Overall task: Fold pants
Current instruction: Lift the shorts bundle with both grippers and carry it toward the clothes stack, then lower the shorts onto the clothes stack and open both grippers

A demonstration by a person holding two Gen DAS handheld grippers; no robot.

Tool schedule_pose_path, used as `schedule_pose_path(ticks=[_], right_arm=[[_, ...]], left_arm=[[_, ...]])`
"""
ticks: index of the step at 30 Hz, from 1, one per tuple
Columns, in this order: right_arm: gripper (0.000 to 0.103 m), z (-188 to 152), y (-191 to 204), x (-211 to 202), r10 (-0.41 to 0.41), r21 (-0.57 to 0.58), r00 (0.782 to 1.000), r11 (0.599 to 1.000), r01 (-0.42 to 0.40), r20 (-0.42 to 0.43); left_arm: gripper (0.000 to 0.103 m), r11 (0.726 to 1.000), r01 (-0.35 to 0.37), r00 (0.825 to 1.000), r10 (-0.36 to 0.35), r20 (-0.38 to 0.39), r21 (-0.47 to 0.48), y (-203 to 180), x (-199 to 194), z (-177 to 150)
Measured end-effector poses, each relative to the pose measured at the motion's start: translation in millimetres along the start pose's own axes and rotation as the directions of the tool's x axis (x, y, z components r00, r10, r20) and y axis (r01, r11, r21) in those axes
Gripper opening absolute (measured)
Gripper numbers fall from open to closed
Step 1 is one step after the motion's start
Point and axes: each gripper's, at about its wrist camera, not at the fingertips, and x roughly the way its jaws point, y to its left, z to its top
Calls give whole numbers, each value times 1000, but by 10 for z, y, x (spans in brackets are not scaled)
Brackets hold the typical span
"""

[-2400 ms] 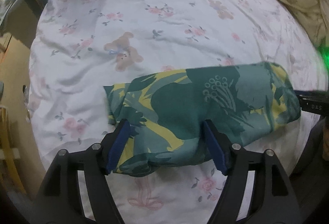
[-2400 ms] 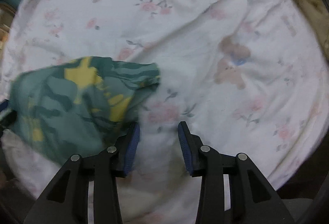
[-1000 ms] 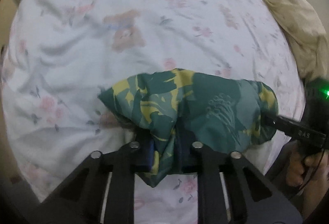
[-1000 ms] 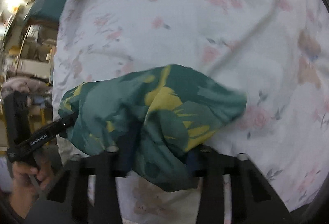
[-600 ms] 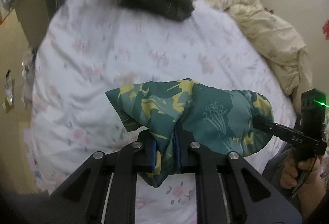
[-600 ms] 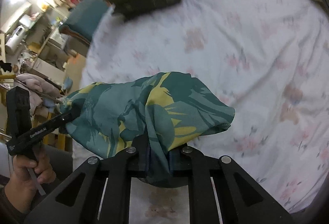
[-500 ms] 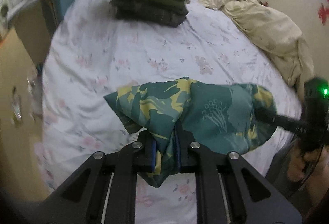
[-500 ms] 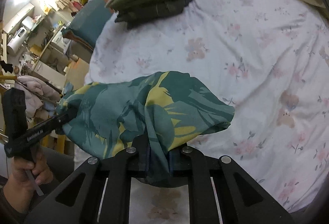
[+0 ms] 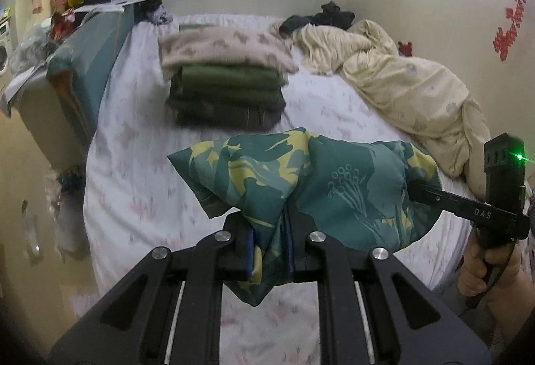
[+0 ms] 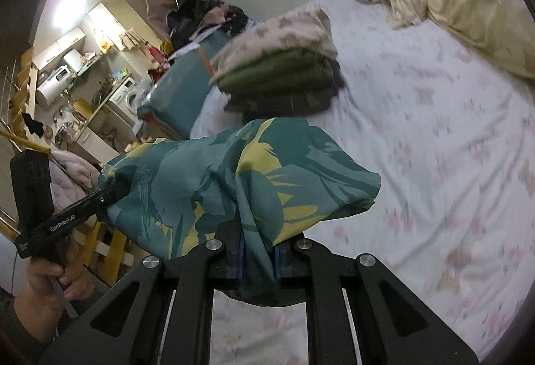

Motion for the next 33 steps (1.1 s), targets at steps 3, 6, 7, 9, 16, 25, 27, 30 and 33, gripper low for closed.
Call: schedule_pose_path(ticks=[3,6,7,9,16,25,27,30,33], right_arm=[[12,355,-17,108,-3,-16,1000,1000,3,21],[12,760,-38,283,-6,-24,999,1000,7,35],[12,971,-38,388,-12,-40,999,999,13,43],[12,1294,-32,553,-27,-75,998,997,32,60],[12,2720,-116,1605,-83,-151,993,984,96,85],[25,3576,-395,3156,-158,-36,986,987,157,-46],[36,3559,-517,3269,-222,-22,974,975,221,-48],[48,3536,-744,3215,-243,6,970,970,243,-17],[51,3517,-937,3110,-227,35,974,973,227,-6]], left_arm=[[11,1000,-14,1000,13,21,11,47,185,353],[11,1000,-21,998,21,61,4,159,363,743],[11,1000,-20,997,20,74,-2,227,454,917],[11,1000,-19,996,20,89,-7,357,622,1200],[11,993,-115,981,111,159,16,1039,1582,2463],[15,936,-341,940,339,39,84,1629,2988,2944],[23,929,-365,931,364,34,67,1677,3104,2897],[65,908,-419,902,419,105,-22,1806,3016,2841],[76,914,-391,908,403,116,-112,1982,2889,2787]])
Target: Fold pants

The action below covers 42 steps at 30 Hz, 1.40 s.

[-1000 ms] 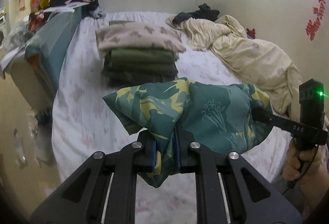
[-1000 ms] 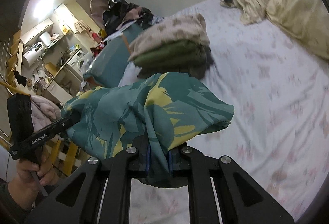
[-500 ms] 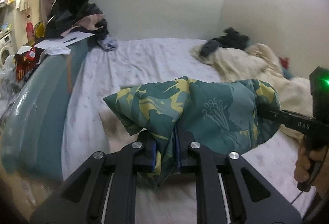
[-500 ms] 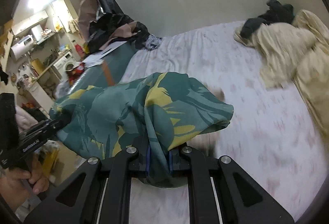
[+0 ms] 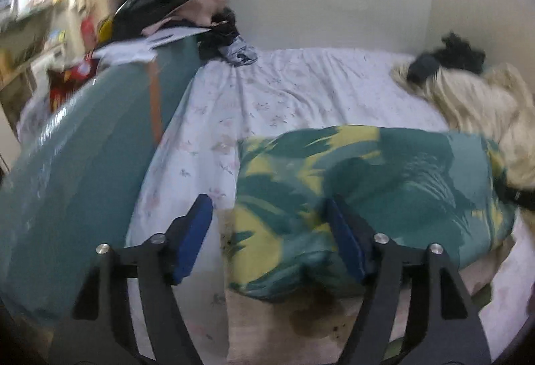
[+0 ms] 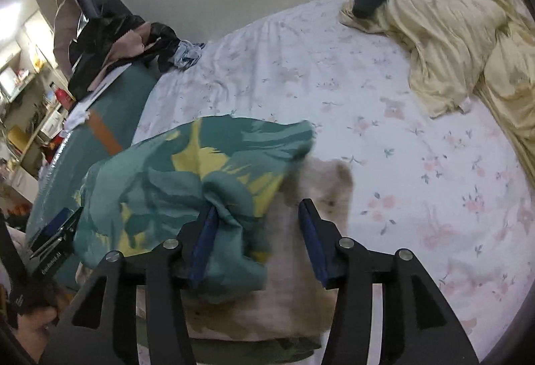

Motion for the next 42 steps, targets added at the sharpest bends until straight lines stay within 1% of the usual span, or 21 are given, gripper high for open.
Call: schedule_pose_path(ticks=[1,2,4,6,8,9,10,12,14,16,17,18,20,21,23,25,27,30,33,38,42], right_arm=[[51,-11,-17,-23,3,-5,1000,1000,-3,-5],[51,-22,-4,-85,-6,-18,1000,1000,6,9],[52,-70,25,-300,-5,-36,998,999,8,67],[52,-138,39,-509,-2,-59,995,998,8,99],[55,-223,58,-679,0,-87,994,996,9,111],[60,-296,72,-785,0,-100,993,995,12,121],[68,-371,96,-883,4,-112,992,994,11,129],[78,-552,167,-1099,-4,-146,988,989,27,152],[80,-741,262,-1297,-25,-176,986,983,54,166],[84,-957,290,-1527,-12,-149,986,988,36,163],[87,-1107,312,-1672,11,-134,985,991,12,172],[90,-1221,348,-1777,9,-140,984,990,17,181],[91,-1520,460,-2037,-30,-174,978,982,67,207],[92,-1636,502,-2141,-32,-184,976,980,73,216],[94,-1875,566,-2372,-36,-189,973,979,81,227],[98,-2109,571,-2628,-43,-166,967,982,86,249],[100,-2316,548,-2877,-32,-136,963,988,71,267],[101,-2594,553,-3213,-25,-131,953,989,67,301],[102,-2857,585,-3479,-38,-140,947,986,86,318],[103,-3260,654,-3846,-50,-176,937,977,118,346],[103,-3628,640,-4019,-44,-169,940,980,107,340]], left_arm=[[80,999,-34,999,34,0,-21,67,-35,-23],[83,997,-62,998,63,5,-35,118,-74,-35],[83,990,-123,990,127,63,-66,248,-251,-167],[83,988,-141,985,147,94,-69,309,-409,-290],[83,994,-89,989,97,108,-70,363,-631,-440],[83,994,-77,989,85,119,-73,373,-742,-494],[83,995,-61,989,71,130,-74,368,-860,-544],[83,998,-8,990,17,143,-64,319,-1164,-669],[84,998,3,991,6,133,-61,261,-1423,-802],[93,996,38,989,-26,144,-82,195,-1763,-1011],[102,995,64,988,-53,148,-73,145,-1947,-1119],[103,996,71,986,-61,156,-62,91,-2108,-1199],[103,995,80,986,-71,151,-54,17,-2374,-1350],[103,993,101,985,-91,149,-56,-13,-2566,-1454],[103,992,113,984,-102,148,-64,-58,-2828,-1591],[103,988,142,977,-129,171,-63,-99,-3160,-1759],[103,989,143,973,-135,185,-29,-167,-3398,-1875],[103,992,124,972,-122,199,2,-256,-3703,-2029],[103,990,141,969,-136,207,-9,-281,-3986,-2200],[103,989,144,972,-137,192,-19,-276,-4323,-2478],[103,993,120,974,-118,196,0,-270,-4554,-2770]])
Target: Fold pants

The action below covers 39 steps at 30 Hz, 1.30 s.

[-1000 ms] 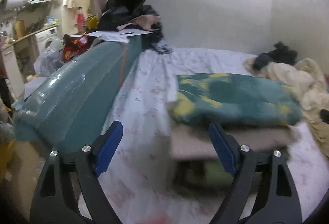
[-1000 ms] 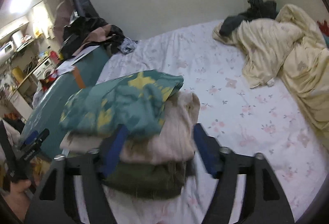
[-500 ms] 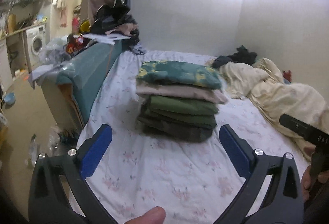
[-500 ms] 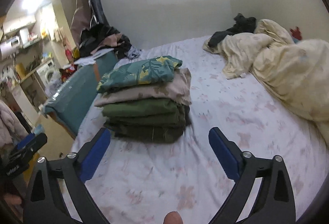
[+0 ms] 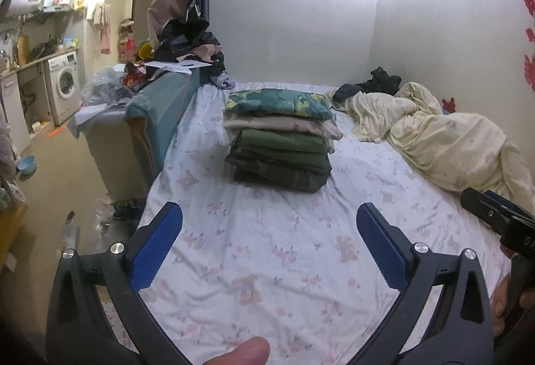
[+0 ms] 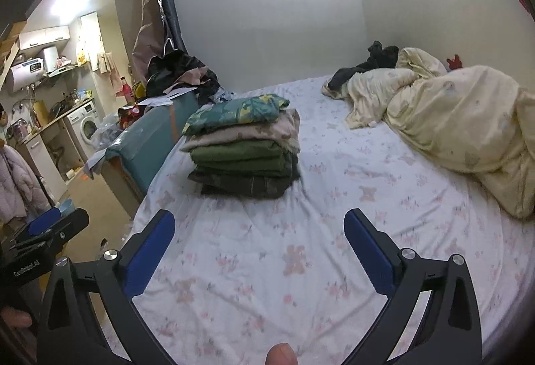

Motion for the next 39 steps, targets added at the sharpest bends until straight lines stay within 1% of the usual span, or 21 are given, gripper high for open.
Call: schedule_pose_path(ticks=[2,5,9,11,13,16,18,20,24,25,28,31,36,39], right_arm=[[103,-128,16,-90,-4,-9,1000,1000,4,0],[103,-314,68,-217,-19,-41,1000,999,19,8],[103,-529,102,-379,-13,-64,999,998,15,36],[103,-610,114,-432,-19,-77,999,997,23,48],[103,-698,122,-473,-13,-76,998,997,17,56],[103,-841,132,-499,-11,-79,998,997,16,65],[103,-917,139,-490,-18,-79,998,997,23,58],[103,-972,119,-471,-20,-64,999,998,23,51],[103,-1056,87,-416,-28,-38,999,999,30,45],[103,-1072,91,-395,-30,-41,999,999,31,44],[103,-1100,94,-327,-34,-46,999,998,36,33],[103,-1115,97,-293,-46,-50,998,998,48,33],[103,-1131,70,-257,-67,-40,996,997,70,63],[103,-1127,51,-239,-64,-24,996,998,66,68]], left_arm=[[103,1000,-12,1000,12,8,12,13,-119,-127],[103,1000,-11,1000,11,13,8,68,-271,-310],[103,999,-6,1000,5,29,37,94,-401,-444],[103,998,-27,999,25,33,48,100,-431,-511],[103,999,-29,999,28,20,45,109,-426,-576],[103,998,-18,1000,17,17,57,100,-429,-686],[103,997,0,1000,-1,7,83,67,-406,-760],[103,995,3,1000,-3,2,98,38,-385,-794],[103,995,-12,1000,10,23,95,5,-349,-814],[103,996,-12,1000,11,18,88,4,-332,-826],[103,997,15,1000,-14,-14,72,-16,-266,-867],[103,996,10,1000,-9,-12,90,-67,-236,-876],[103,995,7,1000,-4,-26,98,-92,-202,-910],[103,994,0,1000,3,-20,110,-102,-208,-918]])
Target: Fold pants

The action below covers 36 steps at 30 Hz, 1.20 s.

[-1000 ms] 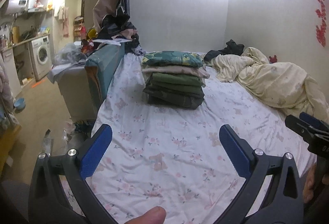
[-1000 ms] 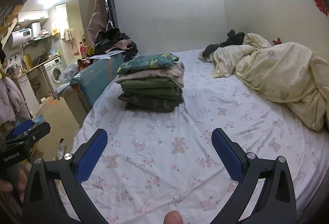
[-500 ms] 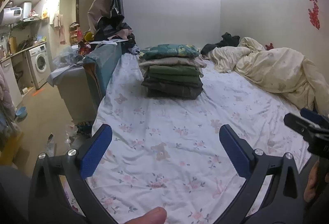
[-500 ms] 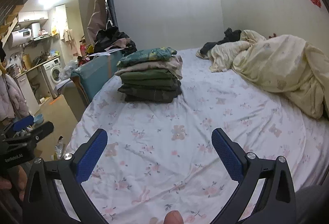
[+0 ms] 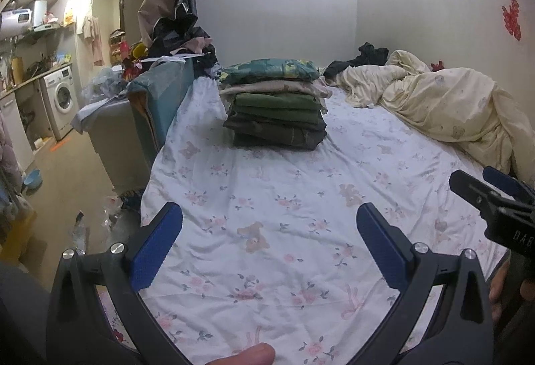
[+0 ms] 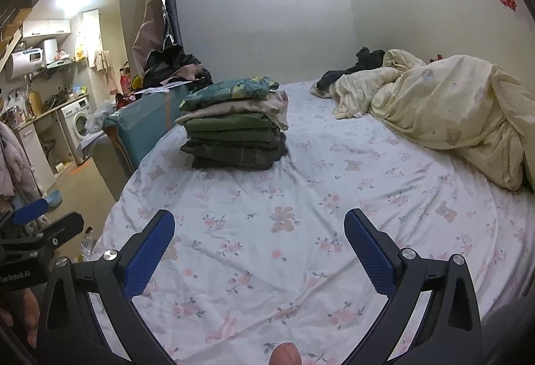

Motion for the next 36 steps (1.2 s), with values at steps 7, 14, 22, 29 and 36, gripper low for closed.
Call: schedule_pose_path(ticks=[7,14,22,29,36], right_arm=[[103,-19,44,15,10,-31,1000,999,-10,-10],[103,-37,95,35,18,-48,1000,999,-19,-19],[103,-46,115,40,17,-48,1000,999,-18,-26],[103,-46,114,43,18,-48,999,999,-20,-30],[103,-56,122,45,19,-46,999,999,-20,-35]], left_arm=[[103,1000,1,1000,-1,-6,-21,14,0,17],[103,999,-5,1000,5,-7,-43,54,-1,25],[103,999,-7,1000,7,-8,-41,48,-1,25],[103,999,-6,1000,6,-3,-41,47,0,26],[103,999,-7,1000,7,10,-45,52,-18,29]])
